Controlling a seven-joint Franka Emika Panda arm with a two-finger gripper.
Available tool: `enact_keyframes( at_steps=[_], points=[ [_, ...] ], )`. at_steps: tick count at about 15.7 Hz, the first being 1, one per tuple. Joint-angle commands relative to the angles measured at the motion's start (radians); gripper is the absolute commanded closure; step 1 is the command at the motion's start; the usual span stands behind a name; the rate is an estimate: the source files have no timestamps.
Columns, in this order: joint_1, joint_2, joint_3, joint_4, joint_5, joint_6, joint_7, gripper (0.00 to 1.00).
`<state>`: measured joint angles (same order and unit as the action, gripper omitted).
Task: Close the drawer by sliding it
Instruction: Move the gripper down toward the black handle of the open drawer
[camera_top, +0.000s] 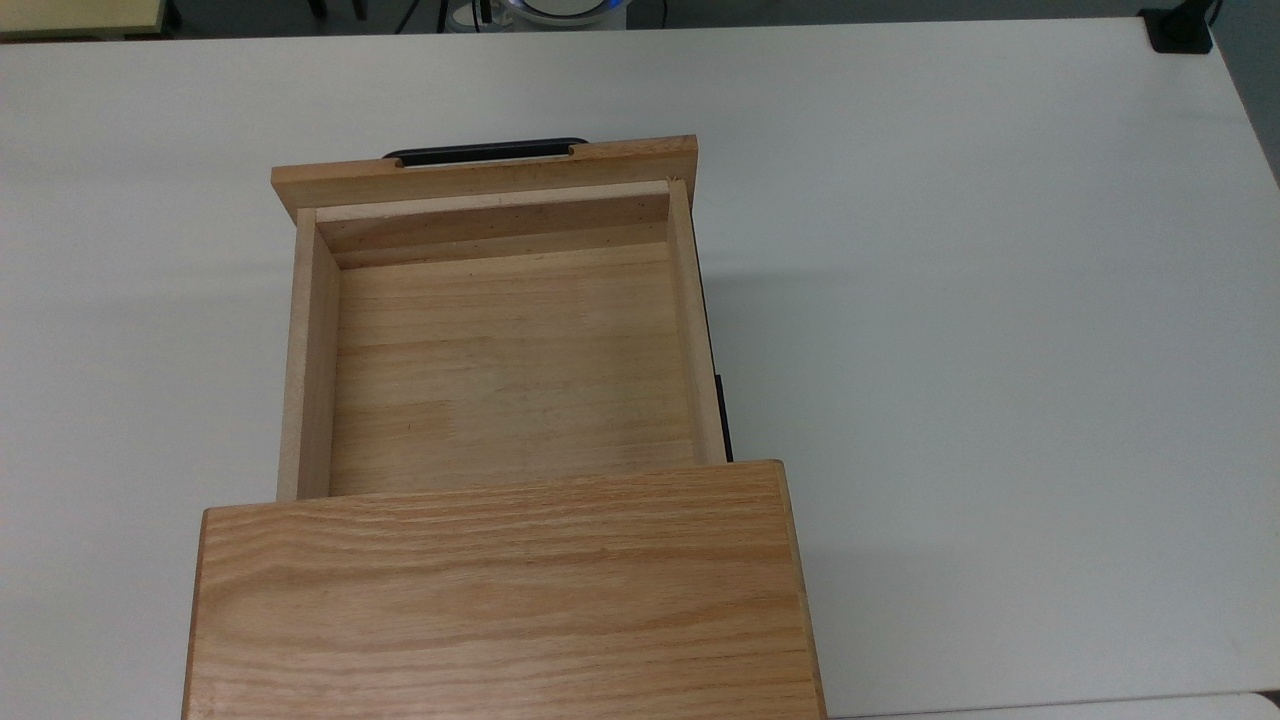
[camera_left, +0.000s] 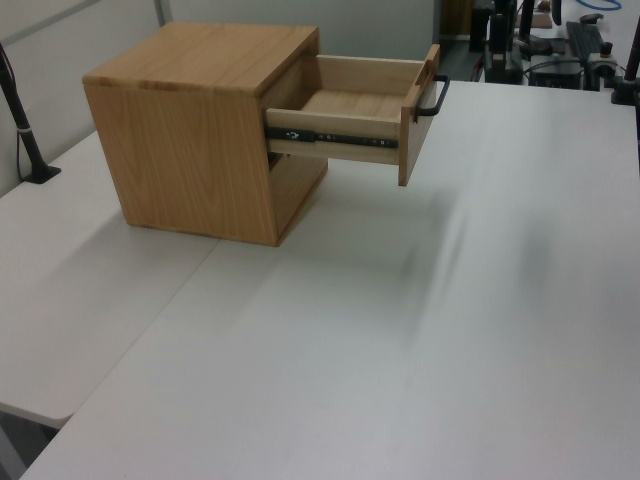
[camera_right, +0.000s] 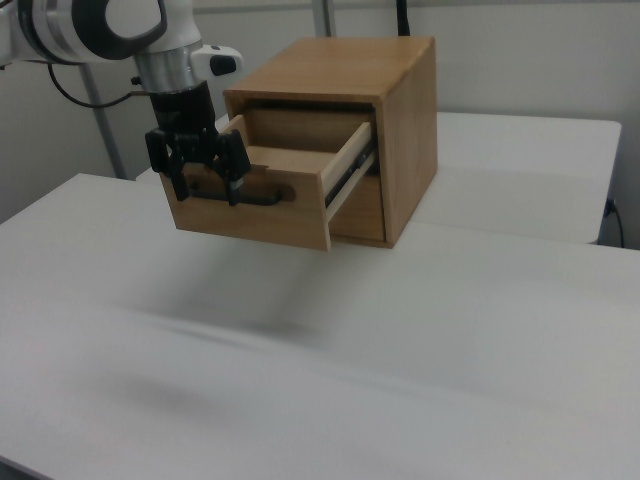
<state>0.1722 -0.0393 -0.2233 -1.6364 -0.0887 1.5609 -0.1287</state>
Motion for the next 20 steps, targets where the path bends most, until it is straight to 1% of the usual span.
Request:
enact_keyframes(
  at_steps=[1,10,11,13,15,16,18,20],
  points=[
    [0.000,0.007,-0.001,0.020,-0.016,-0.066,-0.020,0.00],
    [0.007,0.019,0.002,0.018,-0.005,-0.068,-0.022,0.00],
    [0.009,0.021,0.002,0.018,-0.005,-0.070,-0.028,0.03],
    [0.010,0.021,0.002,0.018,-0.005,-0.070,-0.032,0.21],
    [0.013,0.027,0.002,0.018,-0.002,-0.070,-0.032,0.46],
    [0.015,0.038,0.002,0.018,-0.002,-0.068,-0.031,0.55],
    [0.015,0.042,0.002,0.018,0.001,-0.064,-0.031,0.71],
    [0.013,0.048,0.002,0.018,0.020,-0.058,-0.031,0.82]
  ],
)
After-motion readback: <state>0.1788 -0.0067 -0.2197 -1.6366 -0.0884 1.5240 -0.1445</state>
